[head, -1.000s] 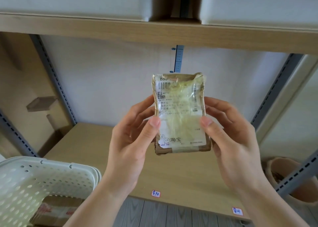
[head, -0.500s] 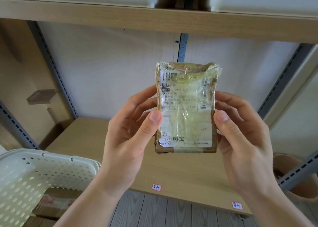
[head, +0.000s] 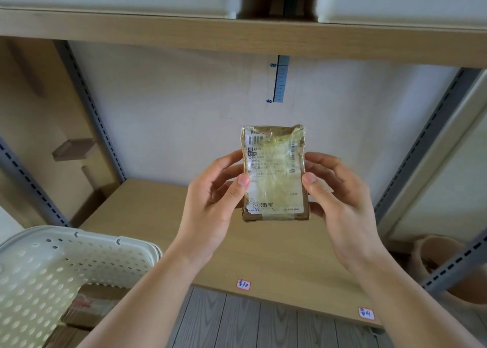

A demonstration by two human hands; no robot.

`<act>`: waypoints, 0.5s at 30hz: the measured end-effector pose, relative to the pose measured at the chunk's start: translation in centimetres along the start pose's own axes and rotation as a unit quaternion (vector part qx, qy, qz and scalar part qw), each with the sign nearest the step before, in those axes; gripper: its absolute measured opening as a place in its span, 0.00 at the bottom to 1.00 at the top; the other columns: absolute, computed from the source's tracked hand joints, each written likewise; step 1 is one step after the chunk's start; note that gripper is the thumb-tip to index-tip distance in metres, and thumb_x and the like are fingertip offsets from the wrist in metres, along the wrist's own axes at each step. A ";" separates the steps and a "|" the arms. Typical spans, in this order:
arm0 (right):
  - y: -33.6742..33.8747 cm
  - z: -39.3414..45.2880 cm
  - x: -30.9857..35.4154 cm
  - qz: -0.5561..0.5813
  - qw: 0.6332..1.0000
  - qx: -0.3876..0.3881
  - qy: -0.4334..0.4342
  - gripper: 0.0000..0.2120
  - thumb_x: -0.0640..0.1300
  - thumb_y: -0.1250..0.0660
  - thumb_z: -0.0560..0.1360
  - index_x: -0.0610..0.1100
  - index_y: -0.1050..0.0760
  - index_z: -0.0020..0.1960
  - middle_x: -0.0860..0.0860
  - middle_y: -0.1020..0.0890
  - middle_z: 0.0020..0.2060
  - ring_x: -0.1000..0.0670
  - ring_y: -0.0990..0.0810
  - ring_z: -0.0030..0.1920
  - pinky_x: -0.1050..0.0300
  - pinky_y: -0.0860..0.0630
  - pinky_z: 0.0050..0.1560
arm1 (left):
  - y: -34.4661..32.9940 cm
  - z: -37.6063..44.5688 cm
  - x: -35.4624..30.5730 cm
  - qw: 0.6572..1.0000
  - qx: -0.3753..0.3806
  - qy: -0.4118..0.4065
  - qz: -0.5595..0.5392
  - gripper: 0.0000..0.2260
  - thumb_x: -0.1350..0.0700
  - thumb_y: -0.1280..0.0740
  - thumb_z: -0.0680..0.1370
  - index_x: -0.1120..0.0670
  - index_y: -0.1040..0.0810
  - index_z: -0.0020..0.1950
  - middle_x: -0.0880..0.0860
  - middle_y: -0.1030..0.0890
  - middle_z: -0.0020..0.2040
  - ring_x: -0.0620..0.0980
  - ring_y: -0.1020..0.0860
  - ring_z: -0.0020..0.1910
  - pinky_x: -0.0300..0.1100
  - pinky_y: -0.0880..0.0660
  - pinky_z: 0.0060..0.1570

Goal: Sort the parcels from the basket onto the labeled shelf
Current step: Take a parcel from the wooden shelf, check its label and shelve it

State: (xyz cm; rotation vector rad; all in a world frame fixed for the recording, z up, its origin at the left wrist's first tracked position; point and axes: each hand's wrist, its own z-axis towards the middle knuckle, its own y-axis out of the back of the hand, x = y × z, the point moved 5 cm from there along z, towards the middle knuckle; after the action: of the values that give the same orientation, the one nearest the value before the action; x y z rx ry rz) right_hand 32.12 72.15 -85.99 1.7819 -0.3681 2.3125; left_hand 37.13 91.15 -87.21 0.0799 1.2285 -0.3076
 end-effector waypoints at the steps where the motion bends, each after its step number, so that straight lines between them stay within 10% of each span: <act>1: 0.0 -0.1 0.0 0.009 1.000 0.002 -0.004 0.17 0.38 0.32 0.81 0.47 0.25 0.68 0.49 0.14 0.57 0.53 0.12 0.47 0.61 0.18 0.40 | 0.1 0.0 0.0 1.000 0.000 -0.001 -0.002 0.19 0.56 0.32 0.80 0.55 0.24 0.71 0.53 0.14 0.61 0.52 0.15 0.60 0.54 0.19 0.61; 6: -0.5 -0.4 -0.4 0.028 0.991 0.125 -0.045 0.41 0.49 0.23 0.65 0.62 0.35 0.75 0.42 0.18 0.48 0.50 0.16 0.41 0.56 0.22 0.36 | 0.4 -0.1 -0.1 1.000 -0.023 -0.013 -0.004 0.12 0.57 0.36 0.82 0.56 0.18 0.63 0.51 0.12 0.54 0.48 0.15 0.56 0.45 0.19 0.55; 10: -1.0 -0.5 0.0 0.022 0.997 0.074 -0.023 0.31 0.50 0.18 0.66 0.47 0.25 0.65 0.47 0.15 0.41 0.49 0.18 0.34 0.53 0.24 0.29 | 0.3 -0.1 0.9 0.998 -0.026 0.060 -0.011 0.09 0.54 0.32 0.82 0.51 0.17 0.61 0.54 0.13 0.55 0.54 0.15 0.53 0.47 0.19 0.50; 15: 0.0 -0.7 -0.1 0.019 0.995 -0.085 -0.049 0.16 0.49 0.26 0.75 0.38 0.24 0.52 0.43 0.13 0.37 0.45 0.13 0.34 0.48 0.16 0.34 | -1.0 -0.9 1.5 0.987 0.136 0.086 0.012 0.36 0.36 0.22 0.66 0.47 0.26 0.70 0.55 0.18 0.63 0.51 0.16 0.56 0.45 0.20 0.51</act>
State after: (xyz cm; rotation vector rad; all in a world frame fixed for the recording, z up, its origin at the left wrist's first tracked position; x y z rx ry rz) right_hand 31.51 72.32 -86.26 1.8228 -0.5990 2.1509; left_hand 36.45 90.13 -88.84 0.3622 1.3501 -0.4535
